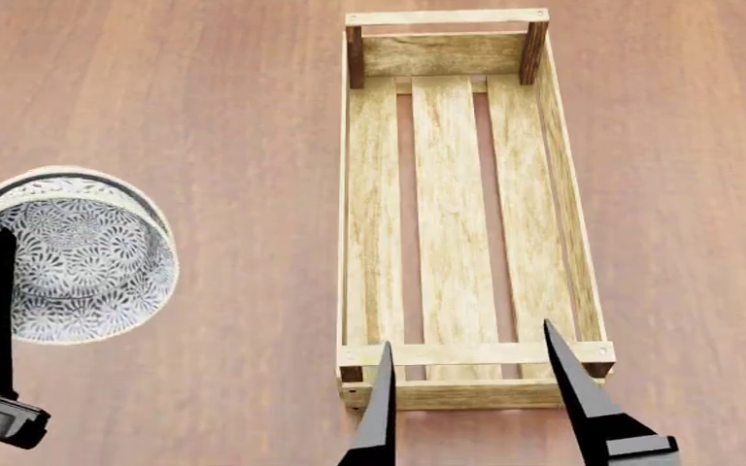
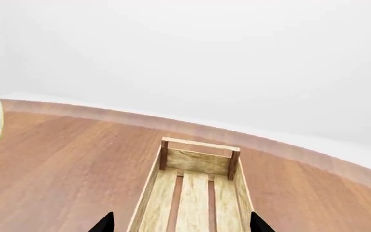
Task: Stack the right bowl on the left bowl and place them in the tray.
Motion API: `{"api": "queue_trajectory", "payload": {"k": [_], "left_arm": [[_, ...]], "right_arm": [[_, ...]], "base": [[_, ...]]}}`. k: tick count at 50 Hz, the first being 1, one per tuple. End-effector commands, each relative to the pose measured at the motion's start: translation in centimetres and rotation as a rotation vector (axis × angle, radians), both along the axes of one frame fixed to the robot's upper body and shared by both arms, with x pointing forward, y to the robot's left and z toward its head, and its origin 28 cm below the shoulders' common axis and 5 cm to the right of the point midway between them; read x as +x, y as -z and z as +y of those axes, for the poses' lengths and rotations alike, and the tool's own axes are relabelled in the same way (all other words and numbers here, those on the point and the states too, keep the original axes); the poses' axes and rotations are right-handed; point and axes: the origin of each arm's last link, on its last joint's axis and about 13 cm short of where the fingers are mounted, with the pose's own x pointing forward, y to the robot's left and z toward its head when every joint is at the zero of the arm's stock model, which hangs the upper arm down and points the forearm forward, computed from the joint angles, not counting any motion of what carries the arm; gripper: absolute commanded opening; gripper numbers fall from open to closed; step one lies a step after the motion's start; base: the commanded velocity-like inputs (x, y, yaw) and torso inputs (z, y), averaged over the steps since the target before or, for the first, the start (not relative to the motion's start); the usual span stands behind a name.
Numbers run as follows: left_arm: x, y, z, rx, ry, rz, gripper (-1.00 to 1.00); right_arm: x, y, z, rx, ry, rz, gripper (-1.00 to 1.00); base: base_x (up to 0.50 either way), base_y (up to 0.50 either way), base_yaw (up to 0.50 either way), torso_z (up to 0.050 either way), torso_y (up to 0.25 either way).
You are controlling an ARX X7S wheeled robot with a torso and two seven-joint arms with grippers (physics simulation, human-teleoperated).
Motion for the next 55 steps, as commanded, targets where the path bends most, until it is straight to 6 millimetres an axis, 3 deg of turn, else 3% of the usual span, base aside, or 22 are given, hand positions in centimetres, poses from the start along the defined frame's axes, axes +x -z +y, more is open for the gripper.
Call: {"api": "queue_trajectory", "payload": {"k": [1, 22, 55], "left_arm": [[1.6, -1.7, -1.1, 0.048, 0.048, -0.088, -1.00], [1.6, -2.7, -3.1, 0.075, 0.155, -0.133, -1.00], [1.1, -3.6, -3.1, 0.036, 0.232, -0.199, -1.00]], "right_arm": [[0.5, -0.7, -1.3, -0.130, 0.016, -0.032, 1.00], [1.0, -3.7, -0.3, -0.261, -0.150, -0.132, 1.00], [2.3, -3.8, 0.0, -0.165, -0.337, -0.107, 1.00]], "base": [[0.00, 0.00, 0.00, 0.000, 0.000], [0.00, 0.00, 0.00, 0.000, 0.001], [0.00, 0.00, 0.00, 0.000, 0.001]]}}
